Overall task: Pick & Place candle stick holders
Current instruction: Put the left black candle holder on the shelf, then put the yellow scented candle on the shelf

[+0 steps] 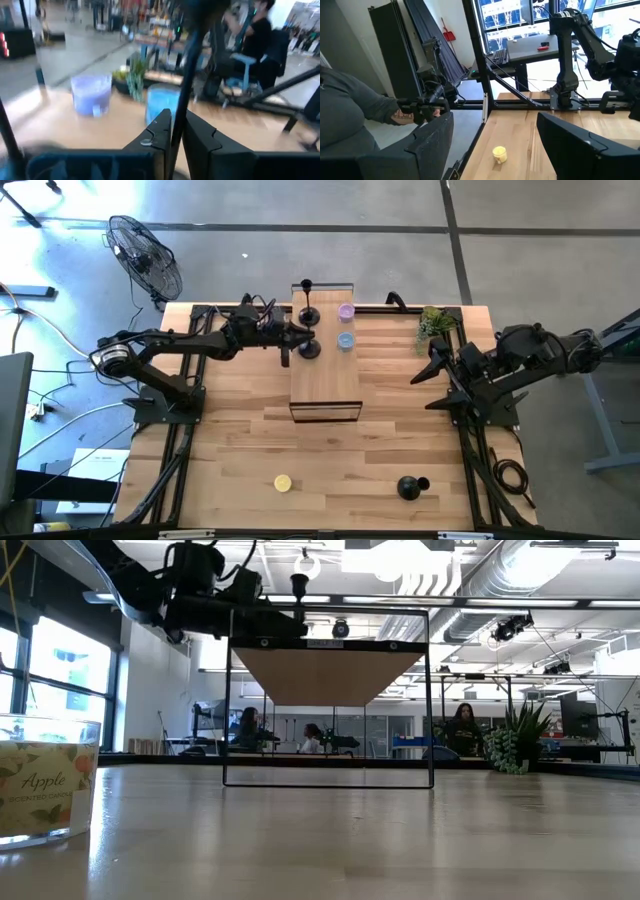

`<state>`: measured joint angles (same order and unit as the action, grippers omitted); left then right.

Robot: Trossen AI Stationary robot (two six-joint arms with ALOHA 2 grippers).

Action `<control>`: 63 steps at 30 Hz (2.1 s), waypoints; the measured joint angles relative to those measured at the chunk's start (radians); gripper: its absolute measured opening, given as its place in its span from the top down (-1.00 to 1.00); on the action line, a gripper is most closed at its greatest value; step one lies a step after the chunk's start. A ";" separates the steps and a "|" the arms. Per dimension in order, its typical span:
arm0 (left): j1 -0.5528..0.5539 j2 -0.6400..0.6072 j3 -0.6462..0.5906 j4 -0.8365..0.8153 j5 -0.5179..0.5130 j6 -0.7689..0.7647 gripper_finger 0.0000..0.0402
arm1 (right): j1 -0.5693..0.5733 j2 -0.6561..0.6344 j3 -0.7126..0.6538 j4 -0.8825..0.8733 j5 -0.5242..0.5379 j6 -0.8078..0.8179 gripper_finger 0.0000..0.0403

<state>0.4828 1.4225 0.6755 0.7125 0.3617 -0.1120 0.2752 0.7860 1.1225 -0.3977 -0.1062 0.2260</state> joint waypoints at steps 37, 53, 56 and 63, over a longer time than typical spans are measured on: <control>0.001 0.001 -0.002 0.033 0.023 -0.121 0.76 | 0.000 0.000 0.000 -0.018 -0.013 -0.010 -0.40; 0.001 0.001 -0.002 0.032 0.027 -0.178 0.35 | 0.000 0.000 0.000 -0.027 -0.016 -0.033 -0.40; 0.001 0.001 -0.002 0.022 0.026 -0.174 0.12 | 0.000 0.000 0.000 -0.027 -0.016 -0.037 -0.40; 0.001 0.001 -0.002 0.033 0.029 -0.138 -0.23 | 0.000 0.000 0.000 -0.028 -0.016 -0.037 -0.40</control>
<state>0.4839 1.4239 0.6731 0.7458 0.3907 -0.2499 0.2752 0.7864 1.1225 -0.4252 -0.1223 0.1894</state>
